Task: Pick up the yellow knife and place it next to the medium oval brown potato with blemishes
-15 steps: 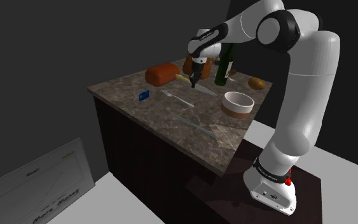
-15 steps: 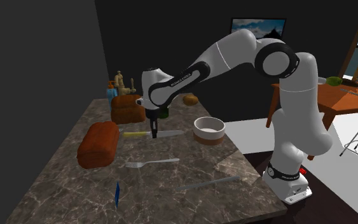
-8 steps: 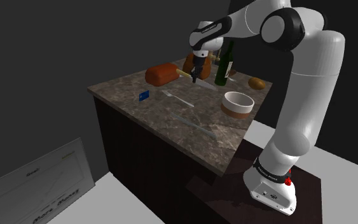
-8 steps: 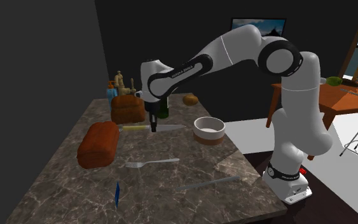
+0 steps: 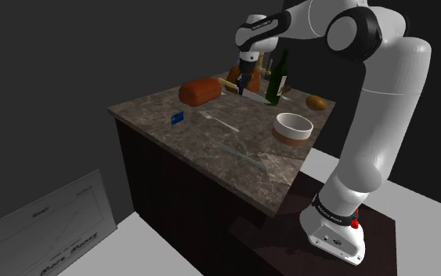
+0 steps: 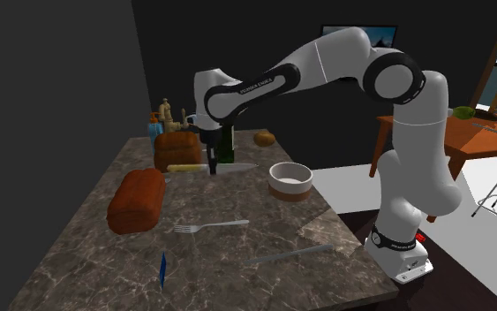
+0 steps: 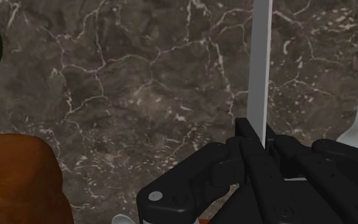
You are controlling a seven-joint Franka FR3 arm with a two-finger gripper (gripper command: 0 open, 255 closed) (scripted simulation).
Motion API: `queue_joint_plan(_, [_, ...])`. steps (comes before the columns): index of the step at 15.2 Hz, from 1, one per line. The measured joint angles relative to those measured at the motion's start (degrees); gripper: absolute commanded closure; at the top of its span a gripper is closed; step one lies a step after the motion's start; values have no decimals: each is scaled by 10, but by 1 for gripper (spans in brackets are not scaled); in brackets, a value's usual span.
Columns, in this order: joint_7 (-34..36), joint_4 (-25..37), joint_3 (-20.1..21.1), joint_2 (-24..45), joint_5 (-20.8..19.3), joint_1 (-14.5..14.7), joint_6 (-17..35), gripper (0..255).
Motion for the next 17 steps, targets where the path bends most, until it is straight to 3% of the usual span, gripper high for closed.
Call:
queue_joint_plan(9, [5, 50, -2, -15, -7, 1, -64, 255])
queue_joint_plan(17, [-78, 25, -36, -38, -7, -48, -64, 255])
